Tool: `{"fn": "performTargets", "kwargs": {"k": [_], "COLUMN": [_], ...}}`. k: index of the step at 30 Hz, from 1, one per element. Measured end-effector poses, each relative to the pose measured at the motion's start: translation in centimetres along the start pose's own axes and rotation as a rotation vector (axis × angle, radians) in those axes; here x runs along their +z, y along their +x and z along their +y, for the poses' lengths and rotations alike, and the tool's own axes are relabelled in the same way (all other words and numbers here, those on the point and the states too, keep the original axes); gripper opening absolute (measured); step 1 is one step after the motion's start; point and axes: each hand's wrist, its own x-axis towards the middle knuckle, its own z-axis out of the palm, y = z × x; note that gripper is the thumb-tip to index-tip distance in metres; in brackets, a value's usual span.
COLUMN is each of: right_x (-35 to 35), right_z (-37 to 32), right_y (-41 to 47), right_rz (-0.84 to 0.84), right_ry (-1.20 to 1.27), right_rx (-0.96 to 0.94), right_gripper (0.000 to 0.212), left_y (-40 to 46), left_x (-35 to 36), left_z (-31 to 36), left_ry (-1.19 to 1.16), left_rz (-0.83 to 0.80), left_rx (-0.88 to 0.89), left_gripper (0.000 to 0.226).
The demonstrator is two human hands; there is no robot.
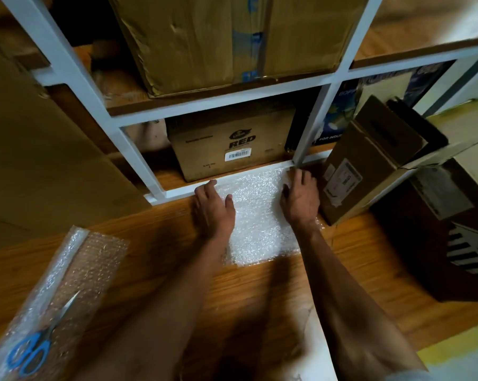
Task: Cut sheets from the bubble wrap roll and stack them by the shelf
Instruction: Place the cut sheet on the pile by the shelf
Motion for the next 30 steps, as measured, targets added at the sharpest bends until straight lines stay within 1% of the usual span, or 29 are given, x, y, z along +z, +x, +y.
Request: {"fn": "performTargets", "kwargs": {"k": [2,3,5,6,7,9,11,17,22,24,26,27,28,30], "right_x": [0.5,1.1,2.4,3.0,3.7,4.8,5.5,6.1,6.0,5.5,4.9,4.4,4.1,3.9], "right_z": [-0.6,-0.9,-1.2,-1.1,-0.8,0.1,0.9,1.4,1.3,1.2,1.1,1.2,1.5,2.2], "right_y": [-0.4,-0.7,-1.3,-1.5,-1.6,-1.5,-1.5,-1.7,-1.6,-1.7,-2.0,-2.2,-2.5,-3.1], "right_rz": [0.029,0.004,-0.107,-0.186,-0.259,-0.349,-0.383,-0.37,-0.404,-0.373,-0.29,-0.247,-0.216,-0.203], "right_ry": [0.015,0.041,0.045,0.017,-0.022,-0.113,-0.144,-0.125,-0.113,-0.091,-0.066,-0.046,-0.022,0.035], "right_rx": [-0.147,-0.232,-0.37,-0.401,-0.404,-0.35,-0.279,-0.187,-0.157,-0.145,-0.093,-0.043,0.016,0.14], "right_gripper": [0.05,0.051,0.055,0.058,0.061,0.062,0.061,0.067,0.071,0.07,0.07,0.069,0.069,0.068], "left_y": [-1.2,-1.7,-2.2,-2.1,-1.8,-1.1,-0.5,-0.2,-0.1,-0.6,-1.9,-2.6,-3.3,-4.4], "left_x": [0.0,0.2,1.1,1.6,2.2,3.1,3.6,3.9,3.7,3.2,2.6,2.2,2.1,2.2], "left_z": [0.4,0.6,0.8,0.8,0.6,-0.3,-1.4,-2.4,-2.6,-2.3,-2.1,-2.1,-2.2,-2.7], "left_ry": [0.111,0.168,0.294,0.357,0.415,0.501,0.529,0.477,0.467,0.456,0.417,0.374,0.309,0.126], "left_rz": [0.058,0.039,-0.099,-0.18,-0.25,-0.364,-0.44,-0.452,-0.474,-0.454,-0.364,-0.32,-0.293,-0.284], "left_rx": [0.176,0.286,0.466,0.508,0.513,0.471,0.44,0.419,0.385,0.38,0.395,0.369,0.304,0.105], "left_gripper": [0.048,0.048,0.056,0.061,0.065,0.071,0.075,0.08,0.086,0.087,0.084,0.083,0.082,0.082]}}
